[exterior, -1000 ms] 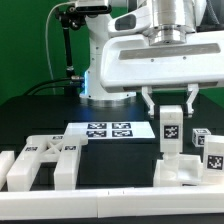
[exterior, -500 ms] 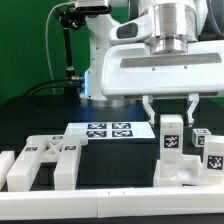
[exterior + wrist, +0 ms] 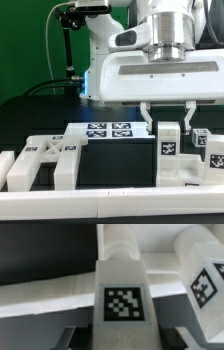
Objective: Assemble chair
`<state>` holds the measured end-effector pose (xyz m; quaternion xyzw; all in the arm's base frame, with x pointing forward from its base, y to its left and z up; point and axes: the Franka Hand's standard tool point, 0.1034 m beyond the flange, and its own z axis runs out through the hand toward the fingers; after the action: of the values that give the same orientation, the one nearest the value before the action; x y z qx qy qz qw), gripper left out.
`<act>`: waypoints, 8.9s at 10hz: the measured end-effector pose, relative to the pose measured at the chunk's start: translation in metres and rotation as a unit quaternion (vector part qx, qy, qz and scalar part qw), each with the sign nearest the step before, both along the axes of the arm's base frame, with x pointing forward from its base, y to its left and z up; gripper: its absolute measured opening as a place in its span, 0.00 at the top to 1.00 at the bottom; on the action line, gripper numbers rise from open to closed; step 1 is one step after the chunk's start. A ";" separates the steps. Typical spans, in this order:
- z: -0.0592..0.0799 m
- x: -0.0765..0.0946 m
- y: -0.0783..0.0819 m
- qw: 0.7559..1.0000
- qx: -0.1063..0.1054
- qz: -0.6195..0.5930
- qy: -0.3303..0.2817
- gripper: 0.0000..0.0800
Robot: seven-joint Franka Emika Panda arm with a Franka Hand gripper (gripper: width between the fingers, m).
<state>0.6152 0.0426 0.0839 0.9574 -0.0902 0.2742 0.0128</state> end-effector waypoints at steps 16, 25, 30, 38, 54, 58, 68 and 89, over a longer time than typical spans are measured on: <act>0.000 0.004 -0.001 1.000 -0.012 0.010 -0.023 0.19; 0.003 0.013 -0.004 0.971 0.059 -0.004 0.231 0.19; -0.003 0.019 -0.005 0.971 0.072 -0.053 0.222 0.33; -0.004 0.025 -0.004 0.871 0.200 -0.404 0.196 0.64; -0.016 0.020 0.016 0.944 0.120 -0.201 0.233 0.19; -0.014 0.022 0.021 0.965 0.076 -0.083 0.238 0.34; -0.015 0.032 0.016 0.805 0.228 -0.505 0.215 0.64; -0.012 0.034 0.010 0.952 0.121 -0.179 0.218 0.63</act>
Offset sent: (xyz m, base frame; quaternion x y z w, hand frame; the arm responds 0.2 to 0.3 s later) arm -0.0049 0.0052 -0.0176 -0.0023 0.0229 0.0059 0.9997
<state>0.6488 0.0526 0.0722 0.9563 -0.2876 0.0389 -0.0347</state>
